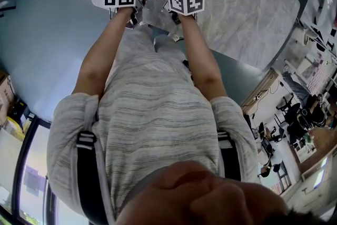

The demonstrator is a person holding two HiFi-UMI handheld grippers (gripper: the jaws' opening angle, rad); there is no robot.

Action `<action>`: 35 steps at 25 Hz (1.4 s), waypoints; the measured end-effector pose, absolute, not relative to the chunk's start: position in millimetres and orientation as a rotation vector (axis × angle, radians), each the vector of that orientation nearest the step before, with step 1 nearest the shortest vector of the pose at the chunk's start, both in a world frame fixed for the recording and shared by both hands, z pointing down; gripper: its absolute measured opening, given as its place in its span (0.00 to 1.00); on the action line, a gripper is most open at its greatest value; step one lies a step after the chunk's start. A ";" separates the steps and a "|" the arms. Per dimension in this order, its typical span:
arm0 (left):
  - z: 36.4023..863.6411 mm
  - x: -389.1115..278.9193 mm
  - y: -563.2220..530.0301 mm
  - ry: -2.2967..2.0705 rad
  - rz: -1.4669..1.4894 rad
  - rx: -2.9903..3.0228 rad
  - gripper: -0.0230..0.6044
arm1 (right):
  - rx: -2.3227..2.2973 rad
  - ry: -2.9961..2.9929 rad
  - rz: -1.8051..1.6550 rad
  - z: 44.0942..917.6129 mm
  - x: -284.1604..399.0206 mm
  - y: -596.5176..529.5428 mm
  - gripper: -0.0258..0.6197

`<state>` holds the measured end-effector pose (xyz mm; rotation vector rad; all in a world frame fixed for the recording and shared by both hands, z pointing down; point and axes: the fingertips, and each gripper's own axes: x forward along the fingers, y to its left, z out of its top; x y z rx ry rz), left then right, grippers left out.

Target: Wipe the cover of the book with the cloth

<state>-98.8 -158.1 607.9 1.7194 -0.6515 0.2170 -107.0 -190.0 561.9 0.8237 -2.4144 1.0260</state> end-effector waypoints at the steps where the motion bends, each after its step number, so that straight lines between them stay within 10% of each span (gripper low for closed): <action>1: 608.6 -98.5 -157.3 -0.651 0.218 1.717 0.08 | 0.813 -2.421 1.010 562.1 -110.0 -192.4 0.09; 23: 605.6 -97.9 -156.9 -0.647 0.228 1.717 0.08 | 1.297 -2.017 1.005 640.3 53.2 -247.8 0.09; 35: 604.4 -99.0 -157.8 -0.668 0.224 1.720 0.08 | 1.219 -2.102 1.069 621.4 19.4 -168.8 0.09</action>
